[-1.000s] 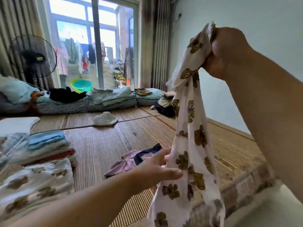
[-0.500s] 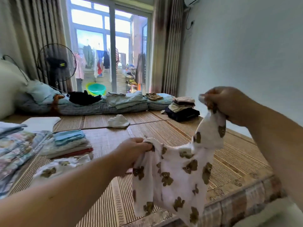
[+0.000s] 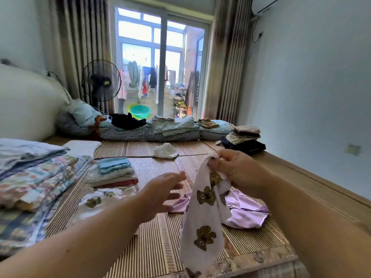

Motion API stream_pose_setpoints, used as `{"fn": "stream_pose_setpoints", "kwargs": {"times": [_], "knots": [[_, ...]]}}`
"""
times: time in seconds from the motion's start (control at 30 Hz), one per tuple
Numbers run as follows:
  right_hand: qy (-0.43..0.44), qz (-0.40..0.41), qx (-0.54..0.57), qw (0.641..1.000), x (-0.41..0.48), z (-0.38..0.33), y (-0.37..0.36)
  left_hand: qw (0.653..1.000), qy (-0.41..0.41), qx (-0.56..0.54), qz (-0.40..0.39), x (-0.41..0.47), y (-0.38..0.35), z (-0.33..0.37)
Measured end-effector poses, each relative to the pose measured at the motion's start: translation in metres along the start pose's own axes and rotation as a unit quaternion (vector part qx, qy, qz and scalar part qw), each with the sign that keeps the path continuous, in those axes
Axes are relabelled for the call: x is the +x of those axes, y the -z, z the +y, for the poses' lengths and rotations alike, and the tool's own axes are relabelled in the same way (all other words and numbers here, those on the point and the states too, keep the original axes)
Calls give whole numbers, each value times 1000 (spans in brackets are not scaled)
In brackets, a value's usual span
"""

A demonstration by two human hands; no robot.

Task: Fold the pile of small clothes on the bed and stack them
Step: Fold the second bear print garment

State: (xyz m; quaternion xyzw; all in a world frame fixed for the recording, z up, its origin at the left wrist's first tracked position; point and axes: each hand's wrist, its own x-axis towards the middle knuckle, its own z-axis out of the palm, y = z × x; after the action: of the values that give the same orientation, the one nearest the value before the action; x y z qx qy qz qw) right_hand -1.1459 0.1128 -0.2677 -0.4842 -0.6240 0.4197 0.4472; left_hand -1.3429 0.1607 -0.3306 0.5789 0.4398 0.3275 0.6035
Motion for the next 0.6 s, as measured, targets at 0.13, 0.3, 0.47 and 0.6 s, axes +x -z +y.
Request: {"fn": "stream_pose_setpoints", "kwargs": {"times": [0.13, 0.3, 0.47, 0.6], "knots": [[35, -13, 115, 993, 4, -17, 1, 949, 257, -69, -168, 5, 10, -61], [64, -67, 110, 990, -7, -12, 19, 910, 174, -331, -181, 9, -20, -71], [25, -67, -2, 997, -37, 8, 42, 962, 58, -264, -22, 15, -10, -45], [-46, -85, -217, 971, -53, 28, 38, 991, -28, -130, 27, 13, 7, -17]]}}
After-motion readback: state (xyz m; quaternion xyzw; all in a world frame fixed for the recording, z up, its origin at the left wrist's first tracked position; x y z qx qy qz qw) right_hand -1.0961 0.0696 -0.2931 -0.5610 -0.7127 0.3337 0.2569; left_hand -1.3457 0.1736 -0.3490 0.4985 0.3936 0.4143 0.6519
